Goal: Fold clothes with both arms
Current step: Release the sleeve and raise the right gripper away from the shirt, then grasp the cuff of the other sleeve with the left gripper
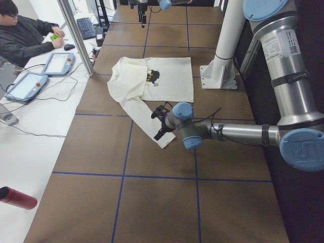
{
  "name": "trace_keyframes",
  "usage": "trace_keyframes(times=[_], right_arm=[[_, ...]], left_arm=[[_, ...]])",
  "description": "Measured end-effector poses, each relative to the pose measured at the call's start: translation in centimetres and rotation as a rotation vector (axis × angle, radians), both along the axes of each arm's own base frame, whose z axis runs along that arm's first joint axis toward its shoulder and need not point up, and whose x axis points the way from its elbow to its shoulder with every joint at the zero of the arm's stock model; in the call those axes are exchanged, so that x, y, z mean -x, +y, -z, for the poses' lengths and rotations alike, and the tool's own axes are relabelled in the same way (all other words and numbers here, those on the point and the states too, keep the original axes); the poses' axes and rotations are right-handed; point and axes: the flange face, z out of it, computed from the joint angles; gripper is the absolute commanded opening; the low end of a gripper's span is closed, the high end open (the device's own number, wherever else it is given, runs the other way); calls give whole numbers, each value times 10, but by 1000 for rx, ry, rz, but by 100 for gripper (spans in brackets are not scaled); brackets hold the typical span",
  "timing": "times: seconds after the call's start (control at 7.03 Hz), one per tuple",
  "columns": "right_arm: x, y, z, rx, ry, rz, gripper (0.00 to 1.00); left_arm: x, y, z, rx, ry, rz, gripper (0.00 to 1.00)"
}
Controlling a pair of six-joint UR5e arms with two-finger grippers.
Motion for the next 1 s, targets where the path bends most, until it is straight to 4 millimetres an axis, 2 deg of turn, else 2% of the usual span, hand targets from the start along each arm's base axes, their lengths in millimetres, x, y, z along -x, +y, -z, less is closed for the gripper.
trace_keyframes(times=[0.28,0.57,0.71,0.85,1.0], right_arm=[[-4,3,-5,4,1,-3,100],[-5,4,-7,8,2,-6,100],[-6,4,-7,8,2,-7,100],[-6,4,-7,8,3,-7,100],[-5,5,-6,7,3,-8,100]], left_arm=[[-45,23,-8,7,-33,-42,98],[-68,35,-23,6,-71,-61,67],[-74,38,-27,3,-83,-63,47],[-75,38,-29,2,-89,-62,14],[-76,39,-30,1,-91,-61,0]])
